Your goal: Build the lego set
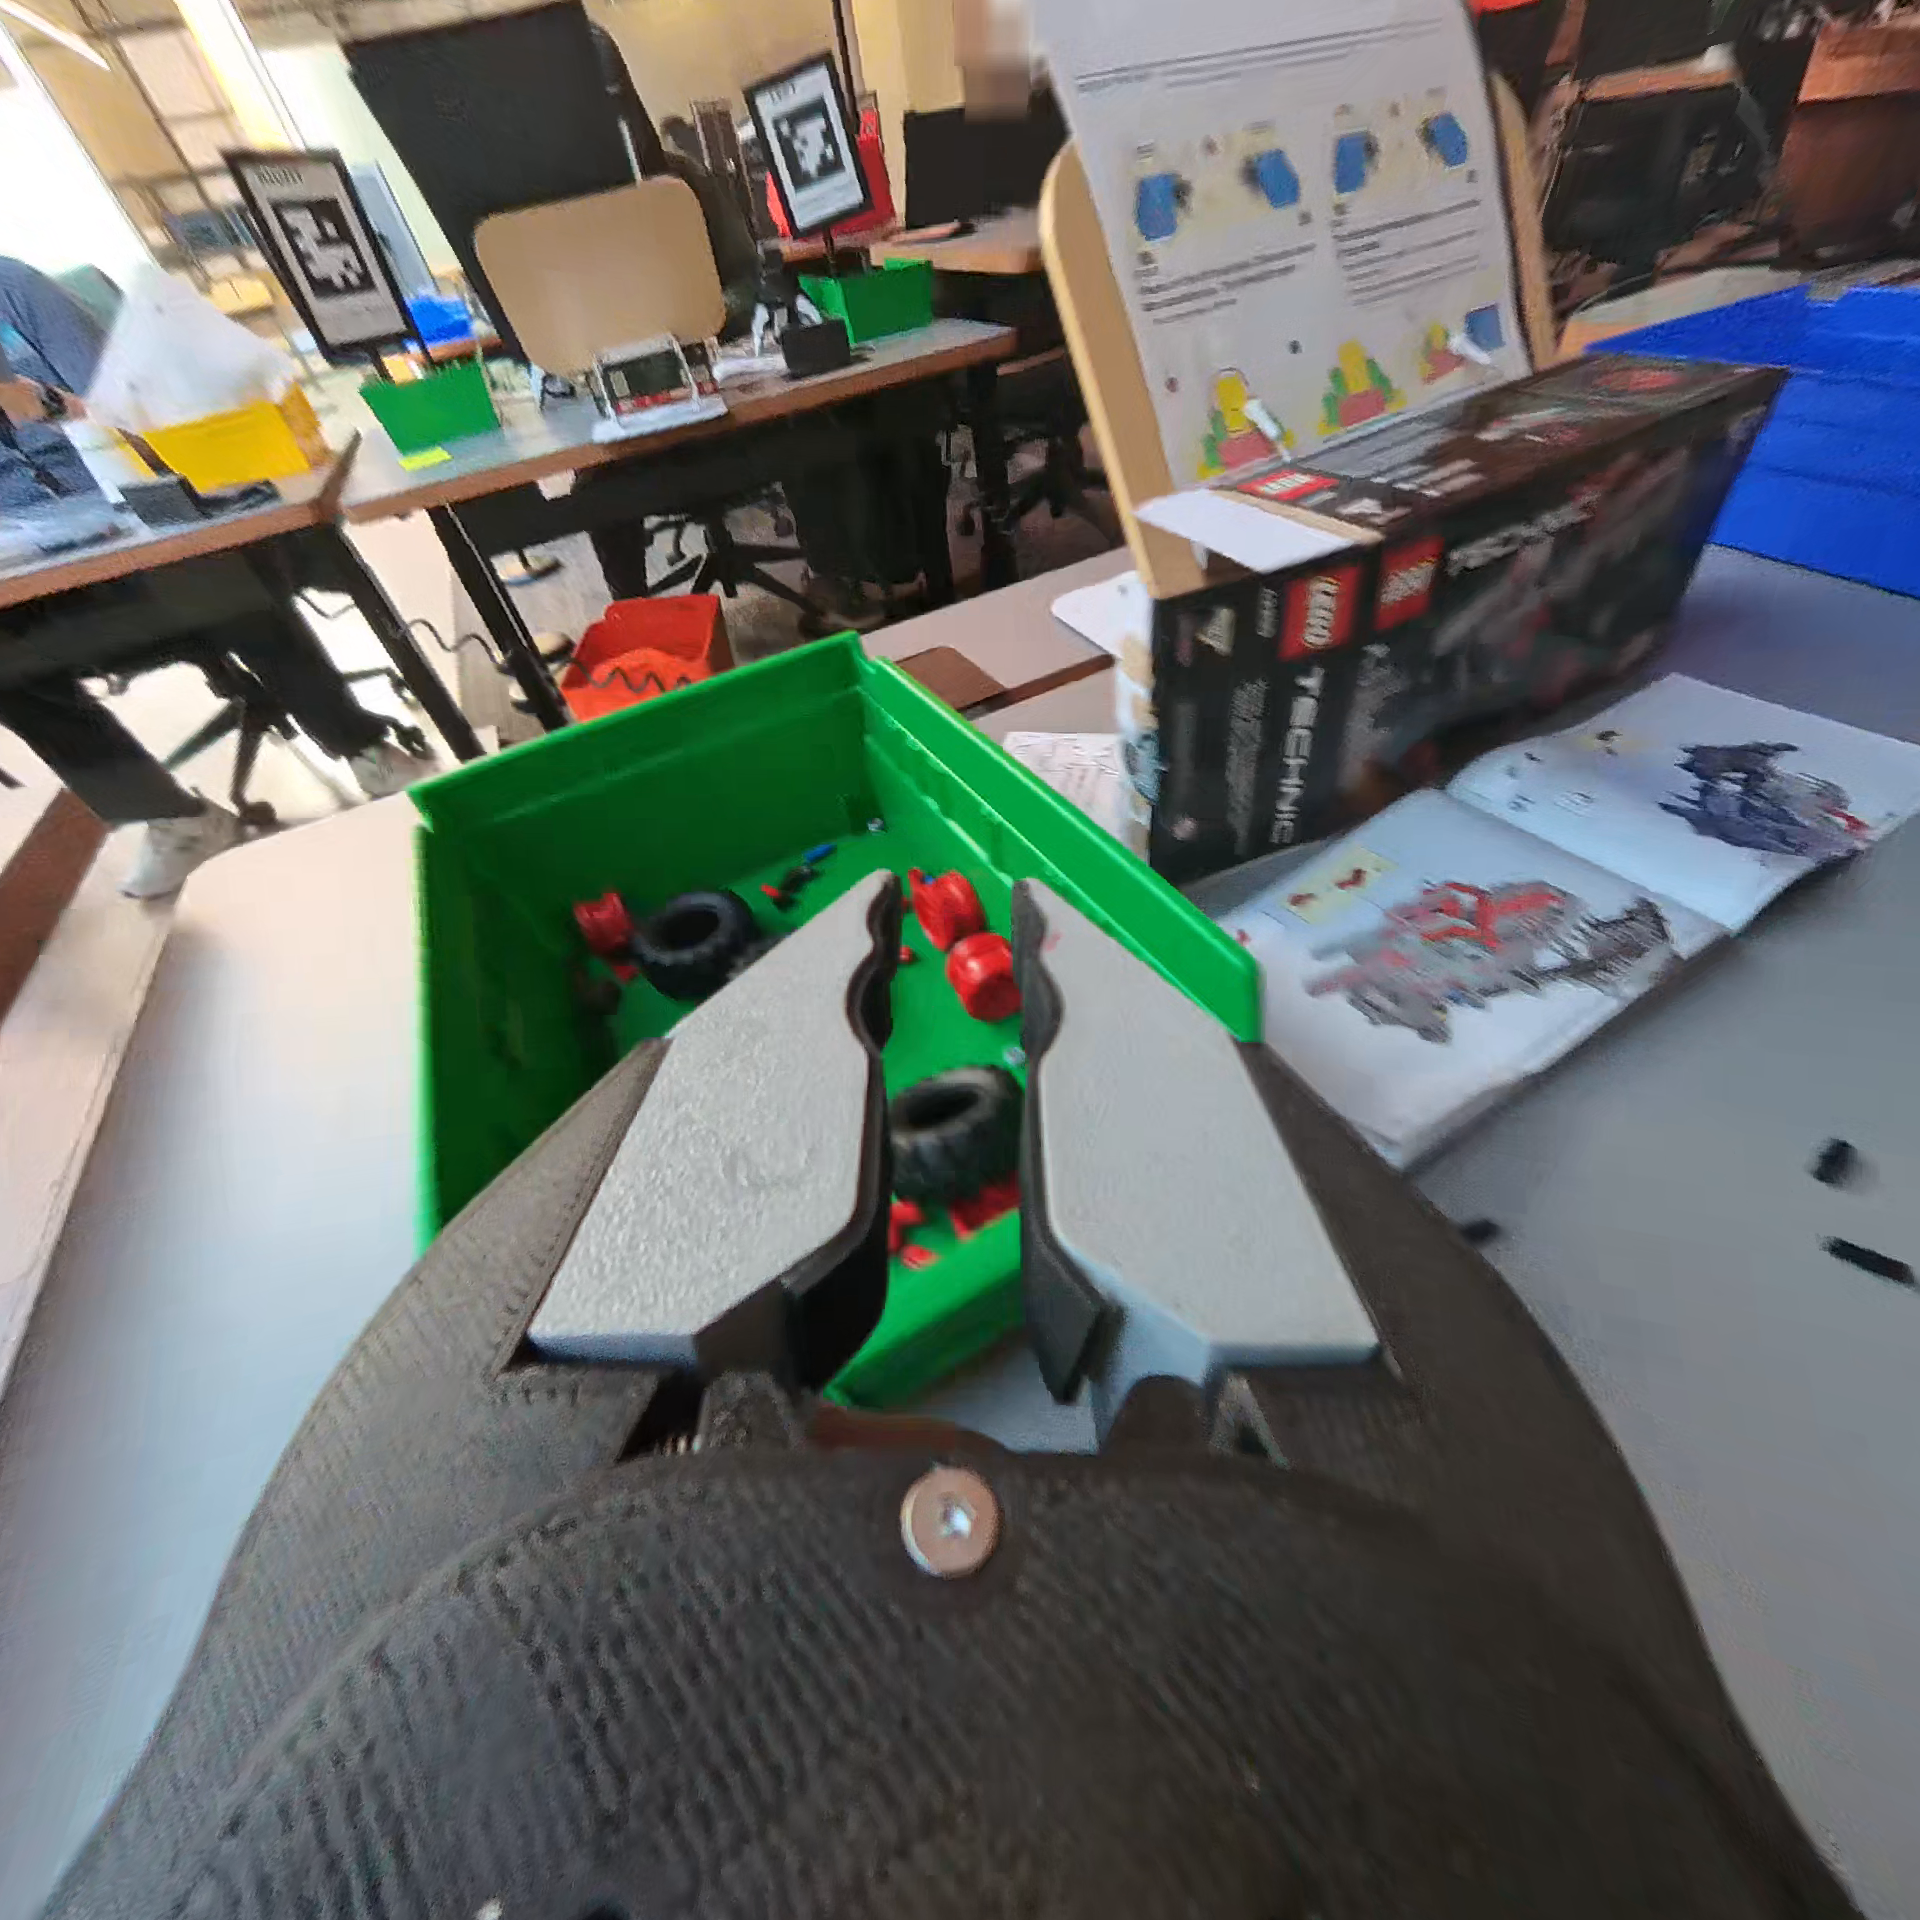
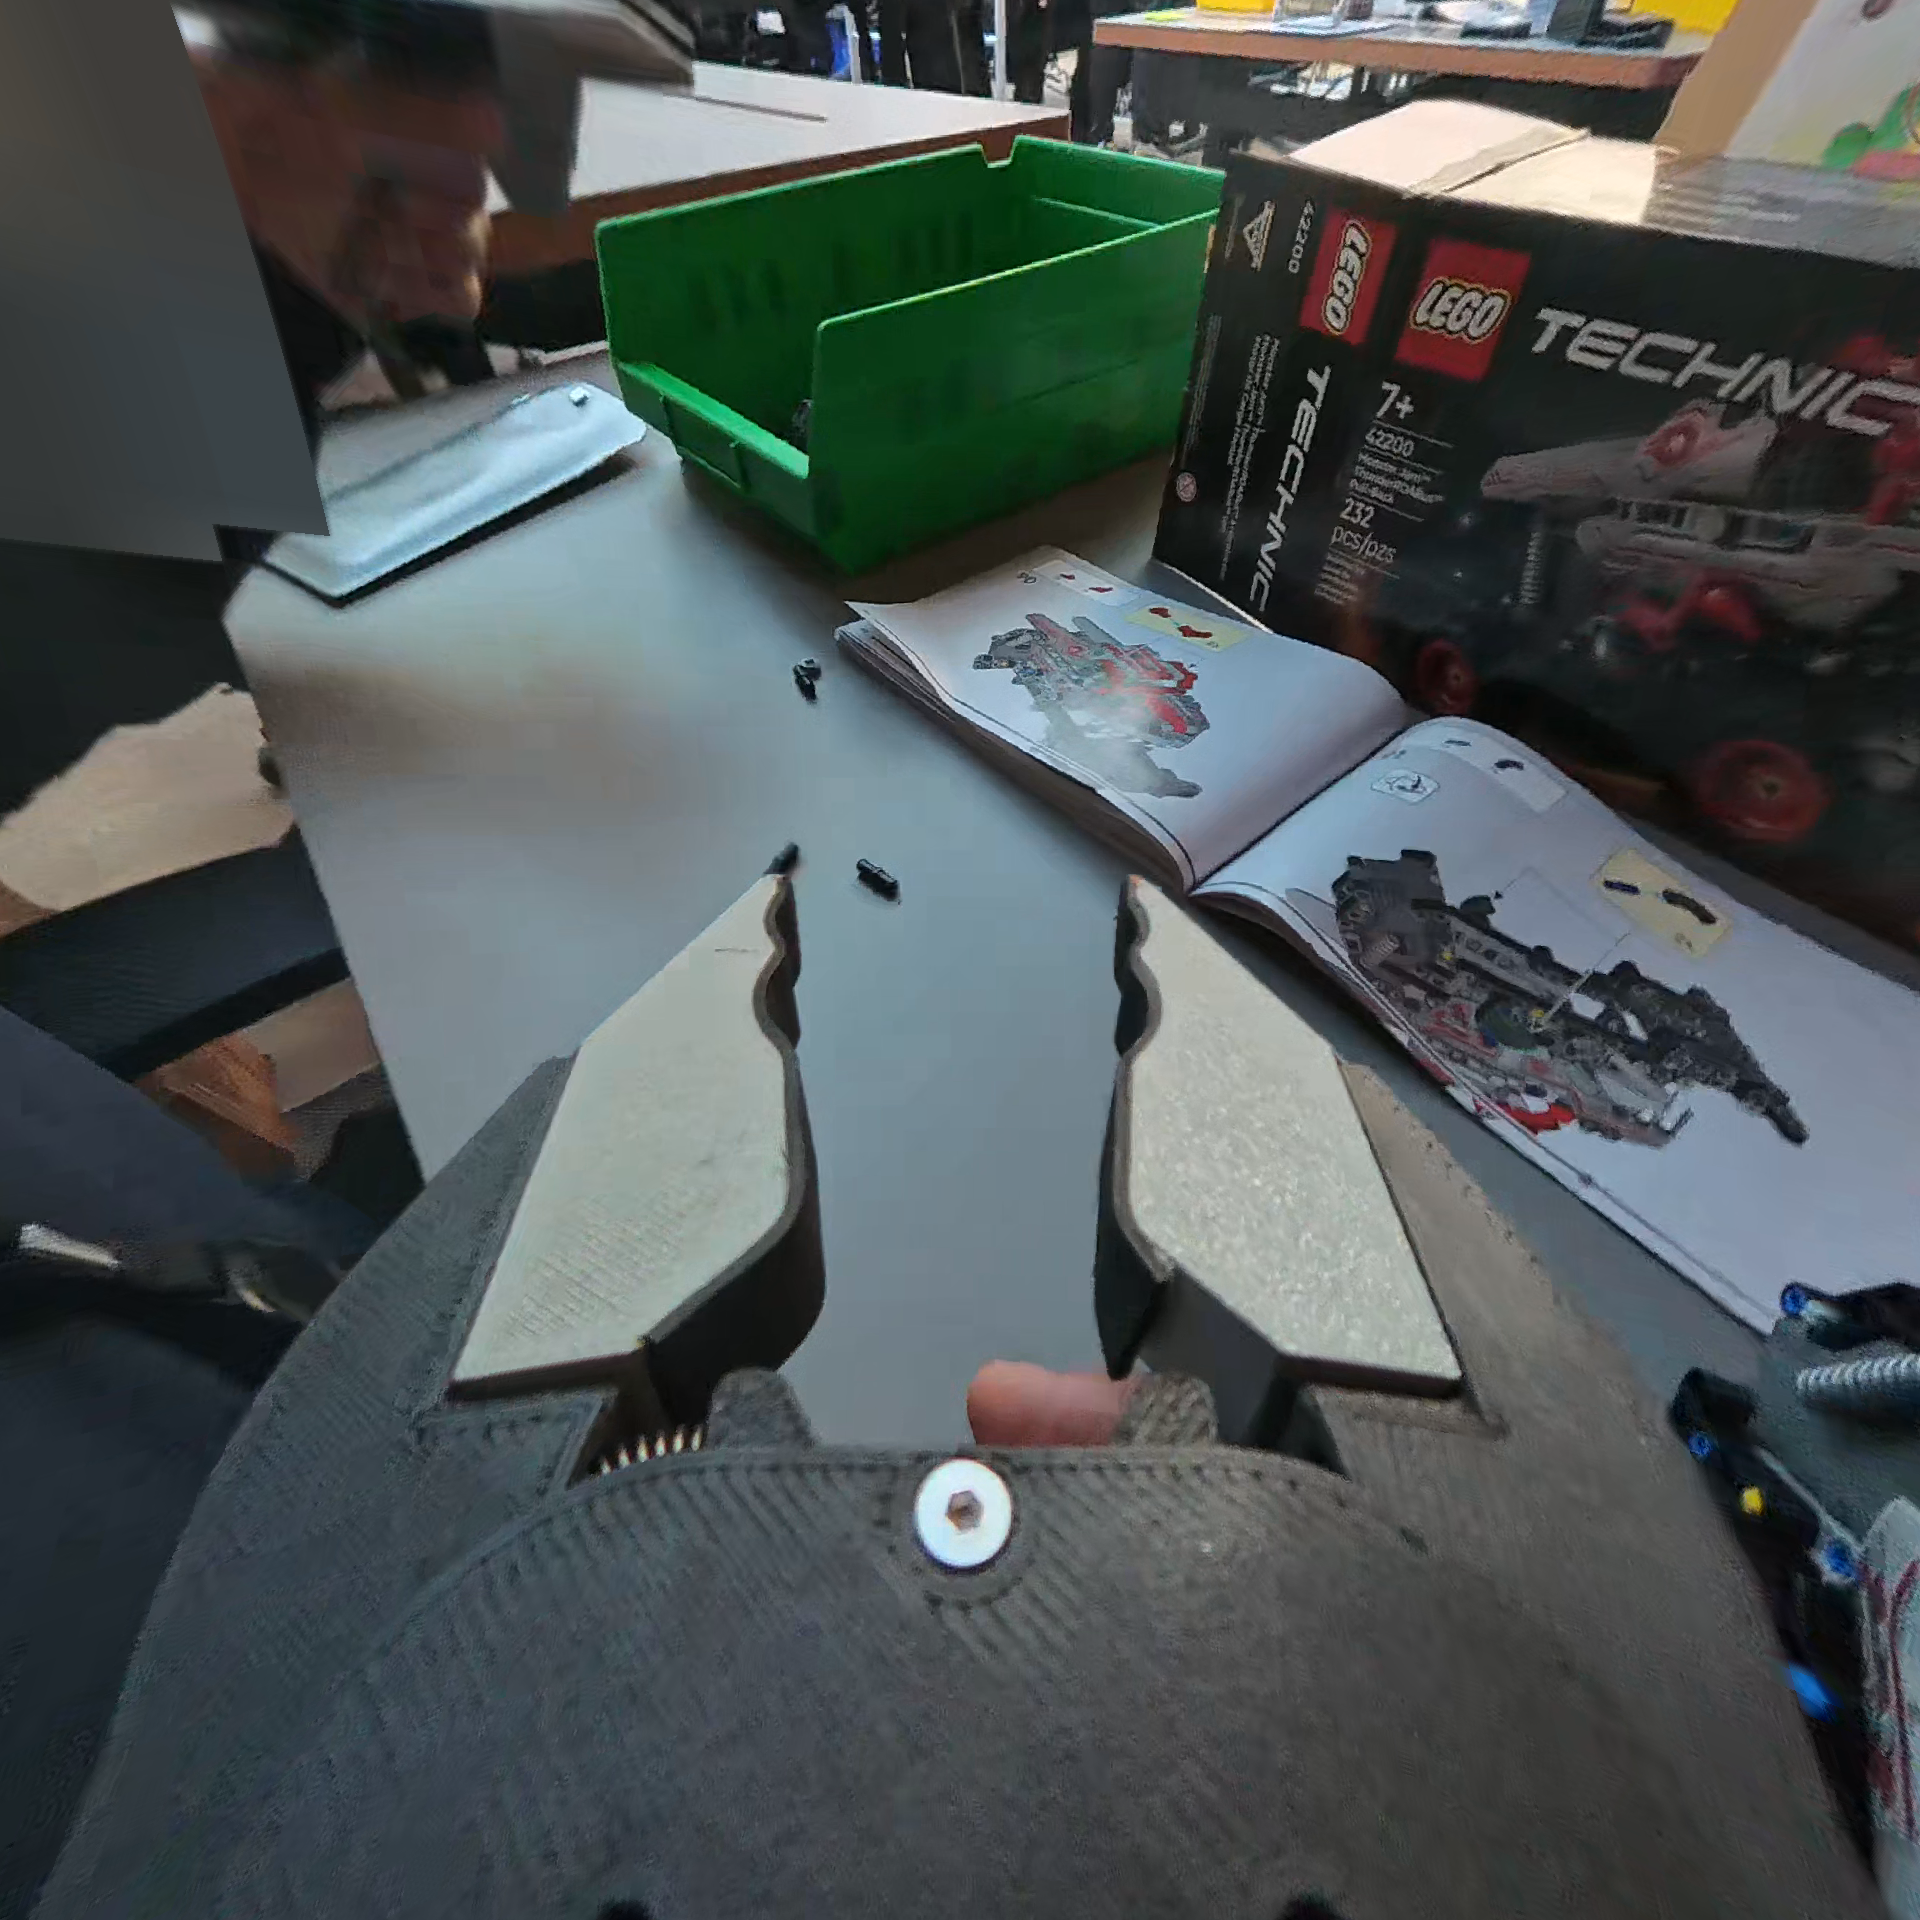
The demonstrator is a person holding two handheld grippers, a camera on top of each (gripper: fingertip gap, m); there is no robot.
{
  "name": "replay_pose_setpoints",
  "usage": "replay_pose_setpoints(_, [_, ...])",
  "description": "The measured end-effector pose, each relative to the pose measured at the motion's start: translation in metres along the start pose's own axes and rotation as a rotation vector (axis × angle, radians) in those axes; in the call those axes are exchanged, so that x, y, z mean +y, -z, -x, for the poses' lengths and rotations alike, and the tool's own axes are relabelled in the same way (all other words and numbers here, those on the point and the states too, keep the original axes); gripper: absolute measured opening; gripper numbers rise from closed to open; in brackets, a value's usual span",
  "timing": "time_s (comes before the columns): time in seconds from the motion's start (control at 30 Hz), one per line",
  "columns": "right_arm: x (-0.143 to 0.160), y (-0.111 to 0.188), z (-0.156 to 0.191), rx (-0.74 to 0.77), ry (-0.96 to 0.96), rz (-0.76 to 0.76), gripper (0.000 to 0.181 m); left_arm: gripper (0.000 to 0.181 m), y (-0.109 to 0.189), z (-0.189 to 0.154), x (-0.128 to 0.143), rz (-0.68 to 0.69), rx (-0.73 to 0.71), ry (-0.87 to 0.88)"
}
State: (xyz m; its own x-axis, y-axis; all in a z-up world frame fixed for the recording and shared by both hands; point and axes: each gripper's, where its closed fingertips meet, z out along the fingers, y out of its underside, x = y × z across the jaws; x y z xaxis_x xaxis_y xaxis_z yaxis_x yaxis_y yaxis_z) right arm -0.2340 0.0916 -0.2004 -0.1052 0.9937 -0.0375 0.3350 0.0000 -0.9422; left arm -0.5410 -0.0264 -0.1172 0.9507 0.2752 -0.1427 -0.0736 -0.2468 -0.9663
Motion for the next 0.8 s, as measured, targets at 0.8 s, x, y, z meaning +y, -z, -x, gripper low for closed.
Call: replay_pose_setpoints(0.8, [0.012, -0.056, -0.026, 0.024, 0.193, 0.045, 0.061, 0.032, -0.118, 0.033, 0.032, 0.21, 0.024, -0.002])
